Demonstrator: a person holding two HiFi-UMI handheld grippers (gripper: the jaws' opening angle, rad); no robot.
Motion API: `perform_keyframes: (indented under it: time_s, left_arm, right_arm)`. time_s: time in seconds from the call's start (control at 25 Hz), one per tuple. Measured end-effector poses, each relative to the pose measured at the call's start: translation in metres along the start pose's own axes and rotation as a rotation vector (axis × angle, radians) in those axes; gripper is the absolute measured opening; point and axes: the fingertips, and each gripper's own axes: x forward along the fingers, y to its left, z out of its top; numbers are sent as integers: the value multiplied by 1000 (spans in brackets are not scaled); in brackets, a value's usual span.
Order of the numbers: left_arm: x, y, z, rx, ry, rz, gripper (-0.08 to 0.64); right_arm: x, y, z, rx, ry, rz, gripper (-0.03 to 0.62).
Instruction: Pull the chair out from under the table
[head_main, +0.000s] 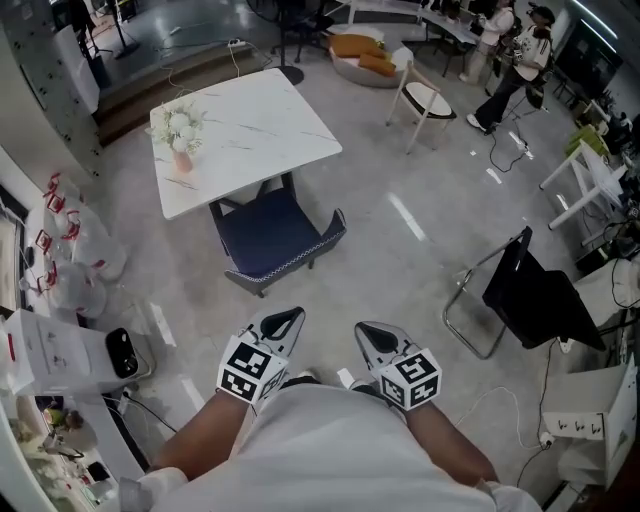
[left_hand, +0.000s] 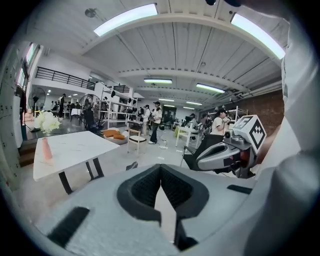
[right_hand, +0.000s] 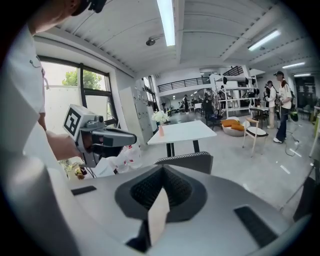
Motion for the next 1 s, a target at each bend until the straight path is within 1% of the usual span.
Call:
perform_keyframes:
  time_s: [0.2,0.32,0.4,0.52,0.68,0.8,0.88,1.0]
  left_arm:
    - [6,29,3,-38,-20,60,2]
    - [8,40,-3,-82,-13,99,2]
    - [12,44,1,-105,-25,132,2]
    - [28,50,14,-101,-41,168,2]
    - [46,72,29,-118,-56,285,2]
    - [58,86,43,-135,-71,353,2]
    - [66,94,53,-154,-86,406,2]
    - [87,95,64,-165,-95,461,2]
  right_arm:
    - [25,-15,18,-23,-10,37,6]
    - [39,-19,22,-33,1,85,6]
    - [48,-27,30,-45,-6,118,6]
    - [62,-48,44,-52,-20,154,6]
    - [94,-70,68,-105,-20,264,6]
    - [108,-84,90,-148,-28,327,6]
    - [118,-94,102,-160,-29,379,6]
    - [128,-116,110,-163,-27,438,6]
